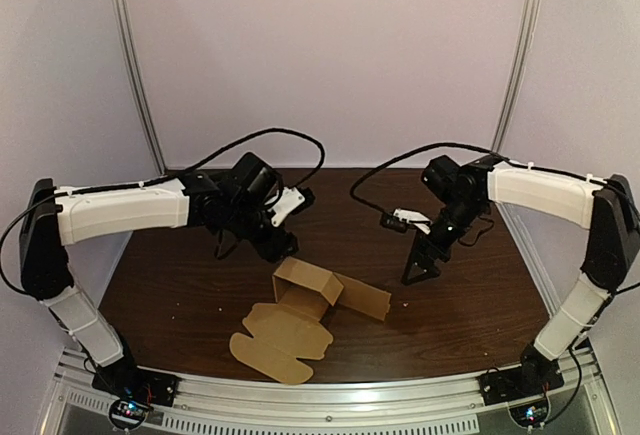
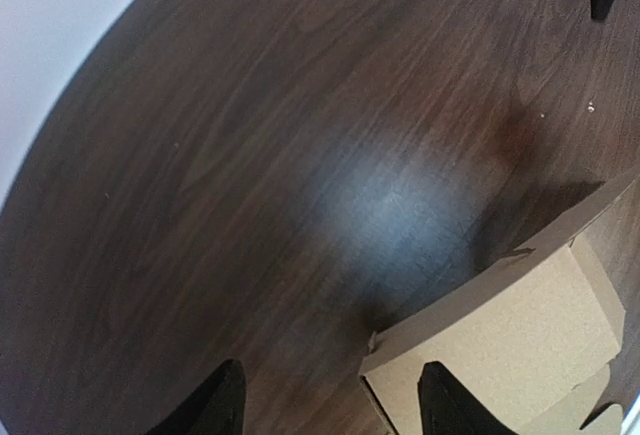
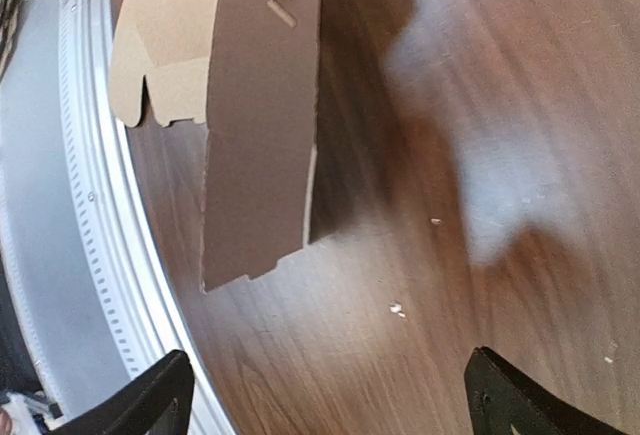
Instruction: Fold the paper box
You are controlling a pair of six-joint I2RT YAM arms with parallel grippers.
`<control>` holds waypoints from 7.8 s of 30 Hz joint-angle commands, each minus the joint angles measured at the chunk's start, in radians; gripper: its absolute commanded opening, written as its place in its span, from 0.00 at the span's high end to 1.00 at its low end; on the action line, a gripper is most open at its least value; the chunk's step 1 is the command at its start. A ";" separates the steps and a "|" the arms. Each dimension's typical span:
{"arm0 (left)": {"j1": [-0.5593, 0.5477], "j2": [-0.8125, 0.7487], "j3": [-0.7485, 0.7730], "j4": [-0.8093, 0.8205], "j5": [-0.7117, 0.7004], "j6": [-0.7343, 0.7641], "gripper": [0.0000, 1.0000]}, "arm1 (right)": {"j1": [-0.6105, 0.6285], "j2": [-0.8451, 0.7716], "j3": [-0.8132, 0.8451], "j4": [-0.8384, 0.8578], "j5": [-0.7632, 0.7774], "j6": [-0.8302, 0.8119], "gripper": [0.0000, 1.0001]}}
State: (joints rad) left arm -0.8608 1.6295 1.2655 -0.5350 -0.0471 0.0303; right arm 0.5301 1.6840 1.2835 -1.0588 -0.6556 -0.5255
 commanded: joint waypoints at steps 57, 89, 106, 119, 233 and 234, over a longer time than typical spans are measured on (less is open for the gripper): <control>0.014 -0.087 -0.450 0.451 0.068 -0.886 0.48 | 0.183 0.448 0.532 0.113 0.049 0.573 0.94; 0.005 -0.070 -0.470 0.505 -0.008 -0.900 0.48 | 0.174 0.334 0.363 0.142 -0.006 0.157 0.51; 0.005 -0.071 -0.457 0.529 0.047 -0.923 0.48 | 0.276 0.337 0.250 0.510 0.192 0.242 0.36; 0.005 -0.043 -0.443 0.594 0.147 -0.924 0.48 | 0.283 0.317 0.164 0.773 0.245 0.299 0.41; 0.191 -0.184 -0.554 0.523 0.246 -0.786 0.39 | 0.355 0.362 0.261 0.215 0.367 0.115 0.71; 0.190 -0.180 -0.555 0.529 0.259 -0.787 0.39 | 0.355 0.372 0.264 0.225 0.364 0.125 0.73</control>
State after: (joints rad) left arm -0.6750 1.4330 0.7120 -0.0669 0.1677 -0.7677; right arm 0.8902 2.0708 1.5455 -0.8631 -0.2867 -0.4183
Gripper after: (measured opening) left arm 0.608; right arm 0.293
